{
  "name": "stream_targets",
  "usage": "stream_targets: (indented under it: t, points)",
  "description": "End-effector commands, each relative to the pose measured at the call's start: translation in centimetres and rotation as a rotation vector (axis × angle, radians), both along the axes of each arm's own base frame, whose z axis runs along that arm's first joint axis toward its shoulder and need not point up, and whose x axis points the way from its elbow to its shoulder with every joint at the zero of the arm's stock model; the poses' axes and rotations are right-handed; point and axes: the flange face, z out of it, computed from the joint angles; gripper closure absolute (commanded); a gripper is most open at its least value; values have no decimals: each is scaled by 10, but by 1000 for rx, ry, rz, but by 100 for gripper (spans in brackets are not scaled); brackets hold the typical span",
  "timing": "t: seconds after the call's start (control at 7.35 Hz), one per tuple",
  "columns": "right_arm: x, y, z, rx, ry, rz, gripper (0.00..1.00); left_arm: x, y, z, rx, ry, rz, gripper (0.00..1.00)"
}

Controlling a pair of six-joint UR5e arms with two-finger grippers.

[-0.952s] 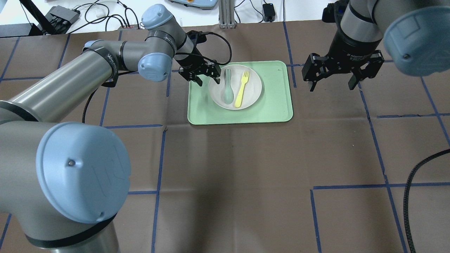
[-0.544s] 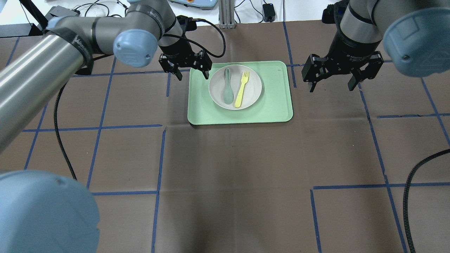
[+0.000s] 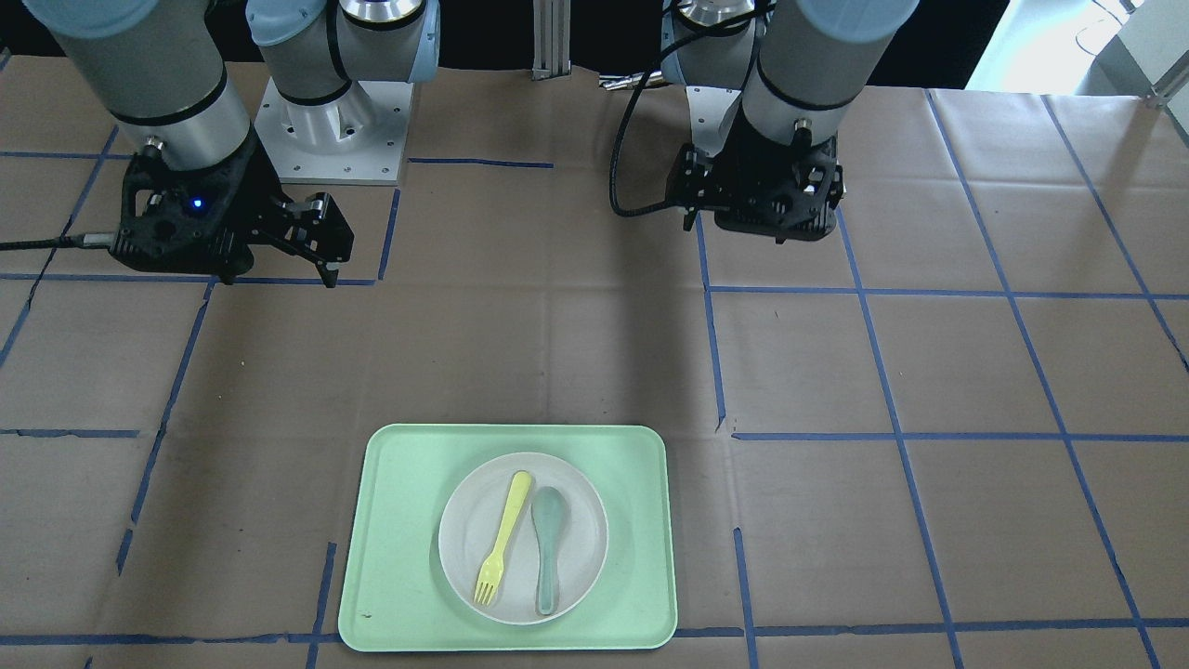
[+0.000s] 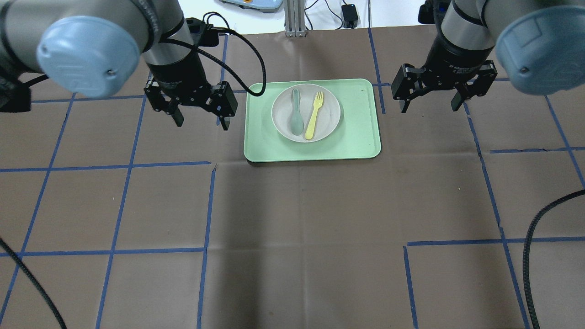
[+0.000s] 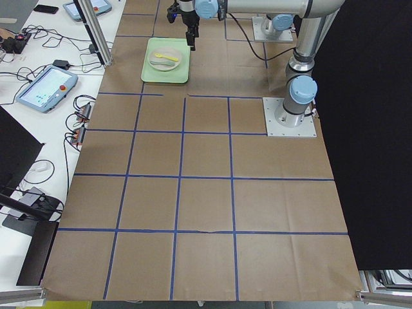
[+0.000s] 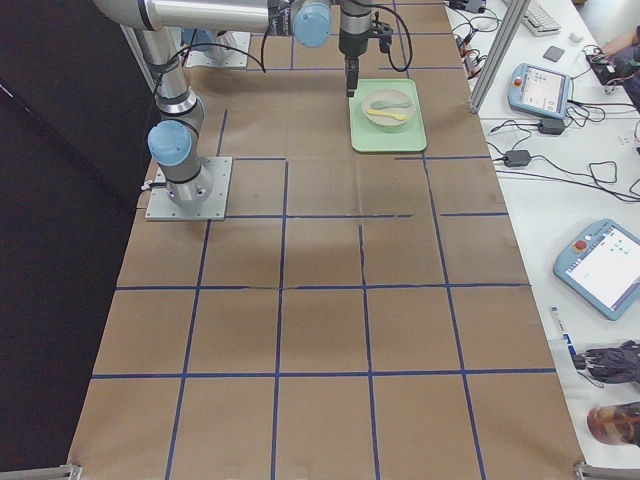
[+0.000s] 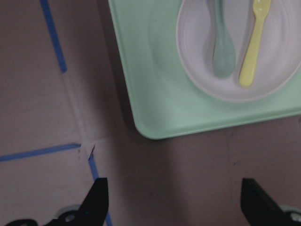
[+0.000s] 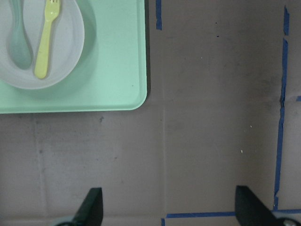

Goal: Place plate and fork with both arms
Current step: 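Open the left gripper and lift it away while the right arm moves toward the tray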

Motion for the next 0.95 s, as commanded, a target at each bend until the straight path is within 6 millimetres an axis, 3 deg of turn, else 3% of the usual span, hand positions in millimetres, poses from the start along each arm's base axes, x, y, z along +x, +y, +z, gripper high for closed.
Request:
stream_targets:
  t: [0.0, 0.14, 0.41, 0.68, 0.82]
  points:
    - [16, -32, -14, -13, -1, -13, 0, 9, 33, 14, -5, -2, 11, 0]
    - [34, -48, -20, -22, -3, -10, 0, 9, 32, 13, -3, 3, 7, 0]
    - [94, -84, -43, -42, -9, -24, 0, 13, 30, 11, 0, 7, 19, 0]
    - [153, -106, -61, -41, -12, -31, 0, 27, 22, 6, 19, 16, 59, 0]
    - [165, -118, -77, -28, -5, -45, 7, 27, 20, 3, 24, 16, 61, 0]
